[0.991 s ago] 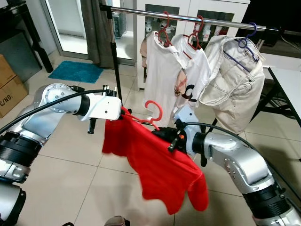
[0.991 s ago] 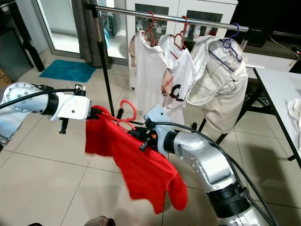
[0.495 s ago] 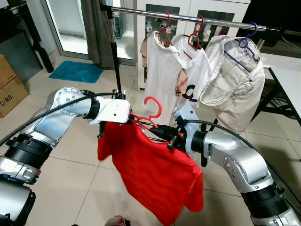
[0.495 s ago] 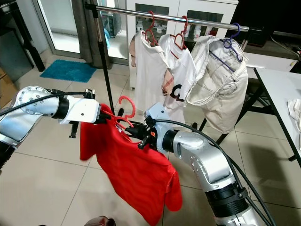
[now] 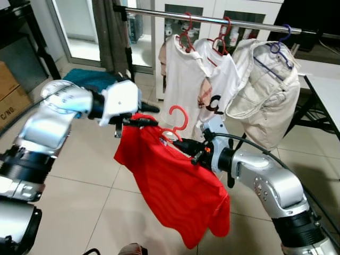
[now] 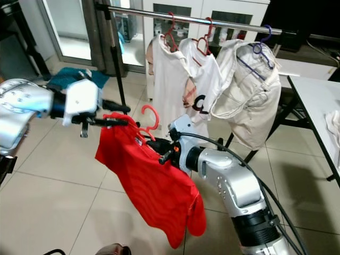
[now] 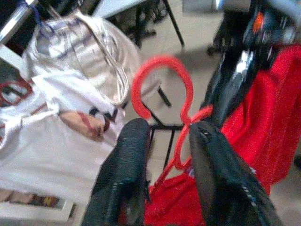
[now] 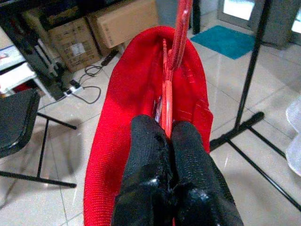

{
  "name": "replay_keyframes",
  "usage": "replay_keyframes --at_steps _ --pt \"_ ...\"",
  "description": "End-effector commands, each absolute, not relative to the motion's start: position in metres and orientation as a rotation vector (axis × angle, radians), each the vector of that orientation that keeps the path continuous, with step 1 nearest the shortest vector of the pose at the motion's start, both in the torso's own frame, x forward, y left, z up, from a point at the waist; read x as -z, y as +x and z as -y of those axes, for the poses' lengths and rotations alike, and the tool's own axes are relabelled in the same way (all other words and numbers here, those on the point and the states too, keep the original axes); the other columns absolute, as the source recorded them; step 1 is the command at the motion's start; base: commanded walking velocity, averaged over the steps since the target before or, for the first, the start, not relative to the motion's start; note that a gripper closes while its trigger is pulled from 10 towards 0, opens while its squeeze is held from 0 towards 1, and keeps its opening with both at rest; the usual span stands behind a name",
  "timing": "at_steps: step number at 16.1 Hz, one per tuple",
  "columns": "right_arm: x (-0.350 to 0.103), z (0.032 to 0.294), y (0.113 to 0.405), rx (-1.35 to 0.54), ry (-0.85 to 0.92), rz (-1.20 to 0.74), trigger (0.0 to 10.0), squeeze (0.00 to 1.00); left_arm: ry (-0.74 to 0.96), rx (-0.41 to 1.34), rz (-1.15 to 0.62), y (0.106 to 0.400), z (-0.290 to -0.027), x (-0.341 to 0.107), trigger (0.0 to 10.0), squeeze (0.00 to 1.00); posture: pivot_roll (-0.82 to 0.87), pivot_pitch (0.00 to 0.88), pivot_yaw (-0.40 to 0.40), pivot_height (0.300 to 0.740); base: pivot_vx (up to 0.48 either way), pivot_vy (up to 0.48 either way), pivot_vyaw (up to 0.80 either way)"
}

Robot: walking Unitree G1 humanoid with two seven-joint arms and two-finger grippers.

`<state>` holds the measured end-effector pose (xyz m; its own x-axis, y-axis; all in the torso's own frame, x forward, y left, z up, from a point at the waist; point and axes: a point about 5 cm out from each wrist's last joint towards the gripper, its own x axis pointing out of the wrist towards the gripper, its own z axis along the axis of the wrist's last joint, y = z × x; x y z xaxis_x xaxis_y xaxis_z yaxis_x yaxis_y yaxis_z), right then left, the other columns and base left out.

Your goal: Hang hanger

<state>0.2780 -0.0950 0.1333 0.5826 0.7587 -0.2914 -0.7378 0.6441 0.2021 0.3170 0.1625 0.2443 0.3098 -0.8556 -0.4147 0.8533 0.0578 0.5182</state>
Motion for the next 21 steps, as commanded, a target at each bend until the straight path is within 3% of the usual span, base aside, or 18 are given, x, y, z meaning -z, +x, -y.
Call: replay_keyframes --at_steps 1,4,6,7,8,9,10,11,12,13,15,21 --pt "-0.134 0.101 0.279 -0.830 0.077 -0.350 10.0 0.00 0.757 1.299 -0.003 0.313 -0.167 -0.243 10.0 1.00 -0.01 0.000 0.017 0.740 0.000 0.000 0.00" --pt "-0.130 0.100 0.276 -0.803 0.107 -0.348 10.0 0.00 0.679 1.253 0.018 0.310 -0.171 -0.238 10.0 1.00 -0.01 0.000 0.016 0.740 0.000 0.000 0.00" --pt "-0.126 0.102 0.271 -0.743 0.131 -0.333 10.0 0.00 0.443 0.973 0.126 0.314 -0.181 -0.236 10.0 1.00 -0.02 0.000 0.027 0.740 0.000 0.000 0.00" --pt "-0.120 0.107 0.265 -0.662 0.168 -0.312 10.0 0.00 0.260 0.790 0.091 0.306 -0.196 -0.217 10.0 1.00 -0.02 0.000 0.033 0.740 0.000 0.000 0.00" --pt "-0.119 0.109 0.262 -0.618 0.185 -0.298 10.0 0.00 0.228 0.694 0.093 0.302 -0.200 -0.209 10.0 1.00 -0.03 0.000 0.038 0.740 0.000 0.000 0.00" --pt "-0.118 0.112 0.258 -0.536 0.226 -0.269 10.0 0.00 0.057 0.629 0.003 0.289 -0.204 -0.190 10.0 1.00 -0.03 0.000 0.040 0.740 0.000 0.000 0.00" --pt "-0.117 0.114 0.253 -0.501 0.249 -0.256 10.0 0.00 0.008 0.569 -0.019 0.279 -0.205 -0.179 10.0 0.69 -0.03 0.000 0.041 0.740 0.000 0.000 0.00" --pt "-0.116 0.113 0.249 -0.474 0.258 -0.239 10.0 0.00 -0.039 0.512 -0.012 0.272 -0.203 -0.168 10.0 0.54 -0.03 0.000 0.042 0.740 0.000 0.000 0.00" --pt "-0.116 0.112 0.247 -0.454 0.259 -0.231 10.0 0.00 -0.075 0.476 -0.011 0.268 -0.201 -0.161 10.0 0.51 -0.03 0.000 0.039 0.740 0.000 0.000 0.00" --pt "-0.113 0.110 0.243 -0.421 0.254 -0.219 10.0 0.00 -0.095 0.371 -0.004 0.257 -0.194 -0.146 10.0 0.26 -0.03 0.000 0.033 0.740 0.000 0.000 0.00" --pt "-0.112 0.112 0.241 -0.370 0.233 -0.188 10.0 0.00 -0.147 0.204 -0.017 0.251 -0.197 -0.136 10.0 0.27 -0.04 0.000 0.030 0.740 0.000 0.000 0.00" --pt "-0.112 0.133 0.231 -0.198 0.289 -0.095 10.0 0.00 -0.202 0.184 -0.132 0.224 -0.175 -0.111 10.0 0.17 -0.04 0.000 0.032 0.740 0.000 0.000 0.00"
